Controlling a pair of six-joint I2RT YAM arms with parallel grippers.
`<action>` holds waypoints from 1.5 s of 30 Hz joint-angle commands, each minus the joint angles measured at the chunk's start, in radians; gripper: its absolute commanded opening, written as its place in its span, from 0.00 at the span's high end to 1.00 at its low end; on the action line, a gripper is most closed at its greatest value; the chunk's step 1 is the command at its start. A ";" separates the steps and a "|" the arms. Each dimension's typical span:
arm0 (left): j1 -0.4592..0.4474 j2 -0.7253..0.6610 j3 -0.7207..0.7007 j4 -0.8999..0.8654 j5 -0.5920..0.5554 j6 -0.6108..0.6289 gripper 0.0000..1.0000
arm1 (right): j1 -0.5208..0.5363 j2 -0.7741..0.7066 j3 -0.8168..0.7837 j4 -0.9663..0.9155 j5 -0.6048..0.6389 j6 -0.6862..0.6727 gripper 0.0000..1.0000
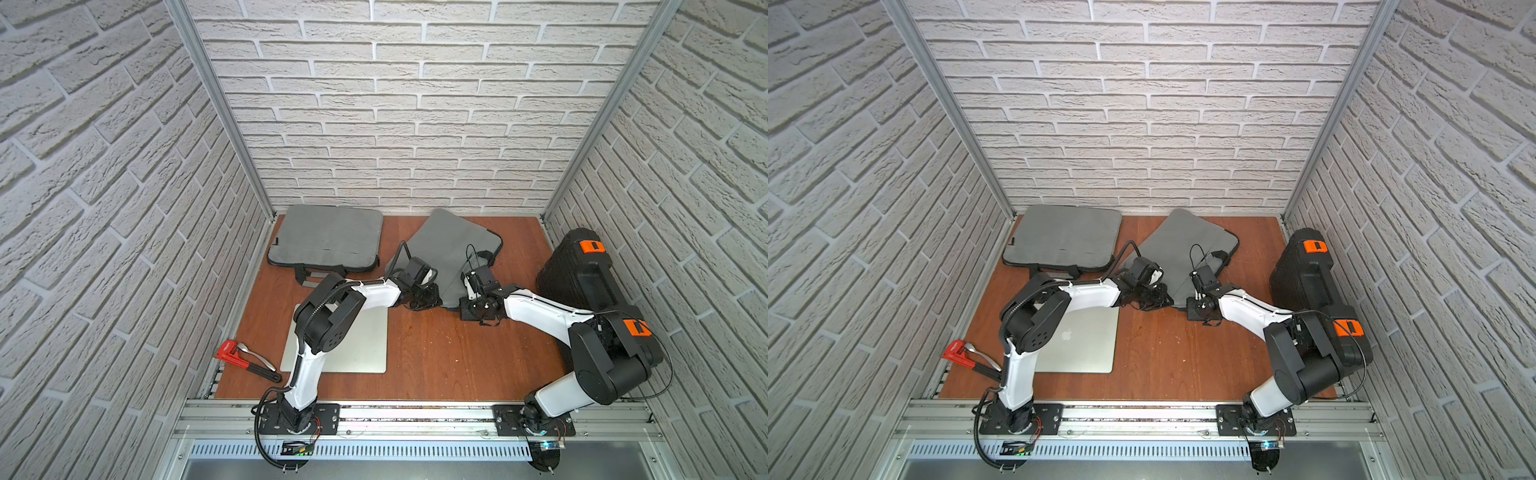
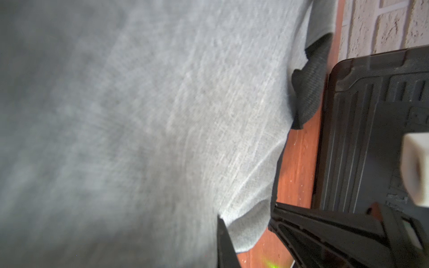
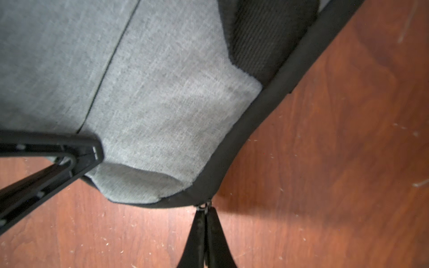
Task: Open the zippered laptop bag and take out the laptop
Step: Unzip the zipper on the zippered laptop bag.
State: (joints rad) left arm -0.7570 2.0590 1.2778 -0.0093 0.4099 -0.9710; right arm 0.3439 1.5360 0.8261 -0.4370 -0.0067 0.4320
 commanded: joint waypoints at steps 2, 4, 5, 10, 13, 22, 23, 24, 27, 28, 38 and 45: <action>0.098 -0.004 0.026 -0.140 -0.095 0.086 1.00 | -0.031 -0.008 -0.028 -0.112 0.103 0.010 0.94; 0.119 0.002 0.041 -0.153 -0.099 0.106 1.00 | -0.011 -0.018 -0.045 -0.090 0.077 0.024 0.94; 0.127 0.005 0.048 -0.159 -0.100 0.114 1.00 | 0.000 -0.020 -0.051 -0.074 0.062 0.035 0.94; 0.176 0.033 0.099 -0.196 -0.113 0.157 1.00 | 0.115 0.023 -0.050 0.003 0.025 0.103 0.94; 0.203 0.051 0.127 -0.217 -0.116 0.172 1.00 | 0.191 0.091 -0.016 0.072 -0.011 0.131 0.94; 0.269 0.068 0.165 -0.205 -0.099 0.205 1.00 | 0.323 0.194 0.105 0.100 -0.001 0.168 0.94; 0.272 0.078 0.179 -0.203 -0.089 0.208 0.99 | 0.326 0.191 0.106 0.096 0.001 0.167 0.94; 0.274 0.090 0.193 -0.204 -0.084 0.210 0.99 | 0.329 0.188 0.107 0.093 0.002 0.168 0.94; 0.273 0.134 0.249 -0.198 -0.057 0.205 0.99 | 0.340 0.182 0.095 0.094 0.002 0.179 0.94; 0.272 0.151 0.268 -0.192 -0.043 0.199 0.99 | 0.345 0.181 0.089 0.095 0.002 0.184 0.94; 0.247 0.248 0.380 -0.185 0.031 0.178 0.87 | 0.395 0.193 0.061 0.121 0.008 0.232 0.94; 0.253 0.141 0.263 -0.161 -0.012 0.142 0.52 | 0.385 0.150 0.074 0.070 0.074 0.216 0.94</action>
State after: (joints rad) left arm -0.5278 2.2211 1.5864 -0.3050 0.5442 -0.8112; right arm 0.6754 1.7241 0.9257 -0.1986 0.1715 0.6510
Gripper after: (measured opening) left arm 0.465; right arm 0.060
